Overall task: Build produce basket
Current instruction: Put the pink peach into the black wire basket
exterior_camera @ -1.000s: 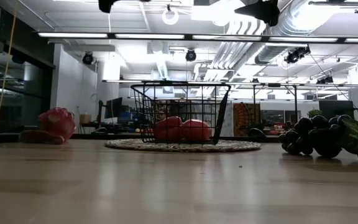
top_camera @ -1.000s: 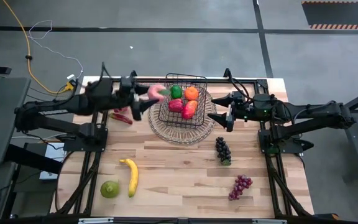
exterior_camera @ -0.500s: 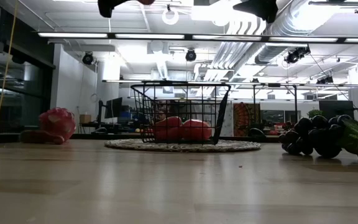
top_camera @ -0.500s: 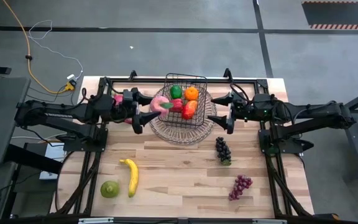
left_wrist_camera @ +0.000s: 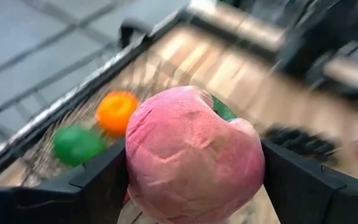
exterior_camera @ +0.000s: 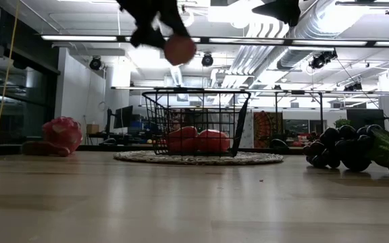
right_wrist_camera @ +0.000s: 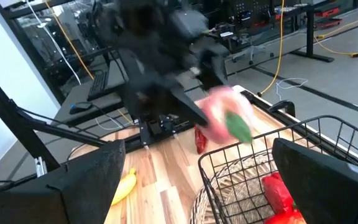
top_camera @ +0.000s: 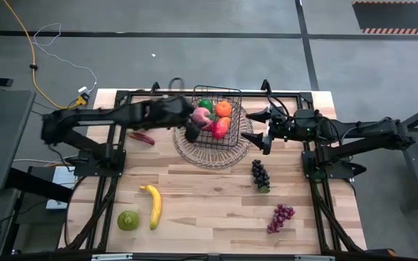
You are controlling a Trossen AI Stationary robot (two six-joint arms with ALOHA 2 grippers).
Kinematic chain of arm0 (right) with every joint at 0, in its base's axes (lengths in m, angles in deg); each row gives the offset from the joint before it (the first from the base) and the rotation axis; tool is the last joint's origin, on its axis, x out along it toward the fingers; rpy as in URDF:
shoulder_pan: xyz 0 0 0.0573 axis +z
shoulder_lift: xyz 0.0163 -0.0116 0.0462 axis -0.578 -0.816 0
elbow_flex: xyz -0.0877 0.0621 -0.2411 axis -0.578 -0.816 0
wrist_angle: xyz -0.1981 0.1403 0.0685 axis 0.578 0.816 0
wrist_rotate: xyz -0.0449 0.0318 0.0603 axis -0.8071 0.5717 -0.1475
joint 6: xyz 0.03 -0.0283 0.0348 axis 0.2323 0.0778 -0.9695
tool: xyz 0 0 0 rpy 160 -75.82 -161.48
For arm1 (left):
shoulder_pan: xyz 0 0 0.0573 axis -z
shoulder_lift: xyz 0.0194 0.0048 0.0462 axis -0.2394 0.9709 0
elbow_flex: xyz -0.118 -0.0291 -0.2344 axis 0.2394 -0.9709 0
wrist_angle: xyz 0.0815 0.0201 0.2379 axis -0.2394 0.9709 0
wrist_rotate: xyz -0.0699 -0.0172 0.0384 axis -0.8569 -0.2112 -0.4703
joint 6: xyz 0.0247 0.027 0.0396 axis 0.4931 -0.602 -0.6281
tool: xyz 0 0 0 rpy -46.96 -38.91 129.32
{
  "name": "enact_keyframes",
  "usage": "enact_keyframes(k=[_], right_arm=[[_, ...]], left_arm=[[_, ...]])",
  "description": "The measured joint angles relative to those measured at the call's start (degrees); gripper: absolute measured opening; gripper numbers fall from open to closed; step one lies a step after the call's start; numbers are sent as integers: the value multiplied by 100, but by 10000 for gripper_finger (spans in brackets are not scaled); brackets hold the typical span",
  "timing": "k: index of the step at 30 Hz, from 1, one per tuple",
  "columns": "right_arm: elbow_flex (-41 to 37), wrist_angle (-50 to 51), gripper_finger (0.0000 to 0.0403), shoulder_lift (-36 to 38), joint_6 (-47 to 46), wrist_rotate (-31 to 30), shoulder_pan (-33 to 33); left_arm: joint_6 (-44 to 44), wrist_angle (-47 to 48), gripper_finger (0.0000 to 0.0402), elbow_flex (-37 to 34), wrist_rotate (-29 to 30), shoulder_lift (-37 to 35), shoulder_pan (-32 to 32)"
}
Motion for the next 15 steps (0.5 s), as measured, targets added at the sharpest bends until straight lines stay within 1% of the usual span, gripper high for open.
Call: enact_keyframes(k=[3,6,8,13,15], right_arm=[[1,23,397,-78,-98,-1,0],[1,12,397,-167,-104,0,0],[1,21,397,-228,-108,4,0],[1,0,397,-283,-106,9,0],[1,32,397,-296,-171,13,0]], left_arm=[[0,504,305,346,-2,611,-202],[0,679,305,471,-105,1081,-331],[-1,633,305,526,-233,1341,-382],[-259,644,306,548,-630,1798,-417],[-362,669,306,548,-678,1914,-417]])
